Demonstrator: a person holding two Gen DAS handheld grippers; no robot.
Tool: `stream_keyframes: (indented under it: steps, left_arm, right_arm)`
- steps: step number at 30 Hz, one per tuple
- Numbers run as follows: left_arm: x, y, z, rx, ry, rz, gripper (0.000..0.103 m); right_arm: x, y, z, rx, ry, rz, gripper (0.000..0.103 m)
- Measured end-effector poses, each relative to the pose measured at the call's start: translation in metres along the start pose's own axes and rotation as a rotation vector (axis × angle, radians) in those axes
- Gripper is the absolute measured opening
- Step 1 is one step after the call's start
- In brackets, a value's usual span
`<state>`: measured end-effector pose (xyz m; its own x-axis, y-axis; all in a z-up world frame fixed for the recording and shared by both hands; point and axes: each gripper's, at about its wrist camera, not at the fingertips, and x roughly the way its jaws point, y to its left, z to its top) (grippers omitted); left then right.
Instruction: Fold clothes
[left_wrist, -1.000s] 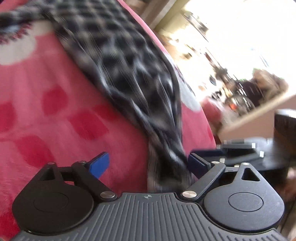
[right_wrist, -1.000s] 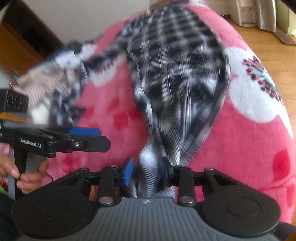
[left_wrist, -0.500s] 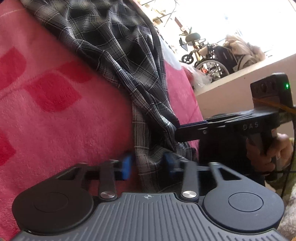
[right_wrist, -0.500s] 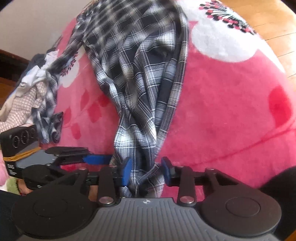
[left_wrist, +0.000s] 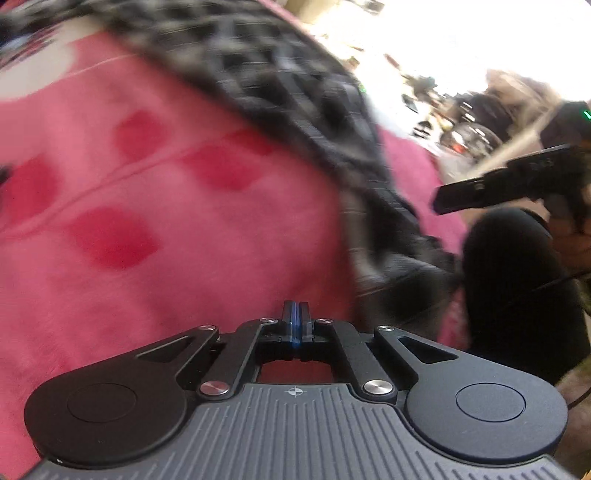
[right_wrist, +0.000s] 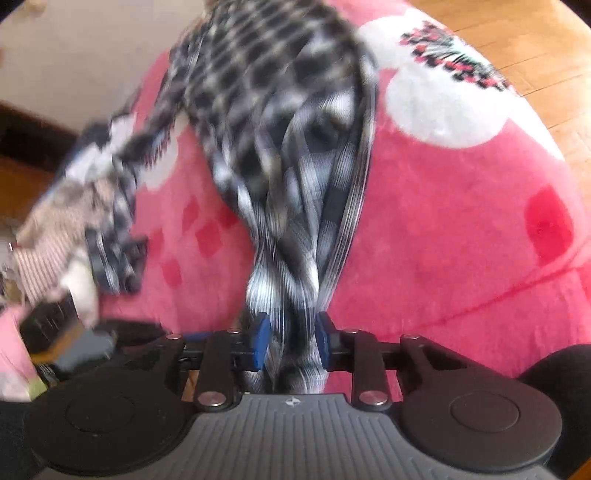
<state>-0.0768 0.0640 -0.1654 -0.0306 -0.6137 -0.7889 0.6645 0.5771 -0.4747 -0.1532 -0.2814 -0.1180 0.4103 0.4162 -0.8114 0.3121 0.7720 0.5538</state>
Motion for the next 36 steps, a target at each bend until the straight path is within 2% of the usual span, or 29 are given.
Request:
stream_keyframes:
  steps: [2,5,7,8,9,11,12,13,14,15,16,18,23,27,29,31,32,33,36]
  left_arm:
    - [-0.007,0.011,-0.002,-0.072,-0.011,-0.018,0.0]
    - [-0.013,0.014,0.0,-0.122,-0.033,-0.087,0.003]
    - [-0.009,0.008,0.005,-0.109,-0.035,-0.117,0.027]
    - [-0.006,0.005,0.007,-0.102,-0.03,-0.133,0.033]
    - [-0.002,0.001,0.009,-0.093,-0.023,-0.147,0.038]
    - [0.009,-0.006,0.012,-0.067,0.007,-0.169,0.039]
    - [0.014,-0.009,0.013,-0.055,0.021,-0.178,0.039]
    - [0.018,-0.011,0.014,-0.043,0.033,-0.181,0.039]
    - [0.021,-0.013,0.015,-0.033,0.042,-0.183,0.039]
    - [0.022,-0.013,0.015,-0.028,0.042,-0.182,0.039]
    - [0.02,-0.011,0.014,-0.031,0.037,-0.18,0.039]
    - [0.013,-0.003,0.014,-0.06,0.011,-0.171,0.039]
    - [-0.013,0.03,0.017,-0.225,-0.09,-0.11,0.039]
    - [-0.038,0.043,0.019,-0.284,-0.182,-0.075,0.045]
    - [-0.046,0.044,0.018,-0.279,-0.203,-0.071,0.05]
    - [-0.051,0.043,0.016,-0.262,-0.207,-0.066,0.053]
    - [-0.049,0.041,0.016,-0.252,-0.198,-0.066,0.053]
    - [-0.044,0.038,0.017,-0.247,-0.185,-0.067,0.053]
    - [-0.03,0.031,0.019,-0.231,-0.141,-0.07,0.053]
  right_arm:
    - [0.001,-0.005,0.004,0.034,-0.019,-0.032,0.037]
    - [0.008,-0.007,0.006,0.081,0.016,-0.054,0.038]
    - [0.011,0.0,0.002,0.065,0.051,-0.042,0.045]
    - [0.012,0.006,-0.002,0.039,0.066,-0.045,0.05]
    - [0.013,0.011,-0.006,0.014,0.082,-0.048,0.056]
    - [0.02,0.022,-0.016,-0.039,0.128,-0.061,0.069]
    - [0.024,0.027,-0.021,-0.063,0.152,-0.068,0.07]
    - [0.029,0.031,-0.027,-0.084,0.174,-0.073,0.07]
    - [0.032,0.036,-0.032,-0.111,0.185,-0.073,0.063]
    - [0.033,0.042,-0.037,-0.145,0.184,-0.067,0.038]
    - [0.032,0.048,-0.04,-0.175,0.18,-0.06,0.027]
    - [0.022,0.06,-0.034,-0.189,0.146,-0.003,0.022]
    - [0.019,0.081,0.01,-0.145,0.009,0.173,0.021]
    - [0.04,0.086,0.051,-0.078,-0.069,0.263,0.024]
    - [0.05,0.081,0.064,-0.009,-0.06,0.261,0.025]
    - [0.045,0.078,0.065,-0.008,-0.055,0.255,0.027]
    - [0.039,0.077,0.061,-0.031,-0.054,0.243,0.034]
    - [0.032,0.076,0.058,-0.055,-0.052,0.231,0.047]
    - [0.016,0.069,0.035,-0.14,-0.032,0.162,0.054]
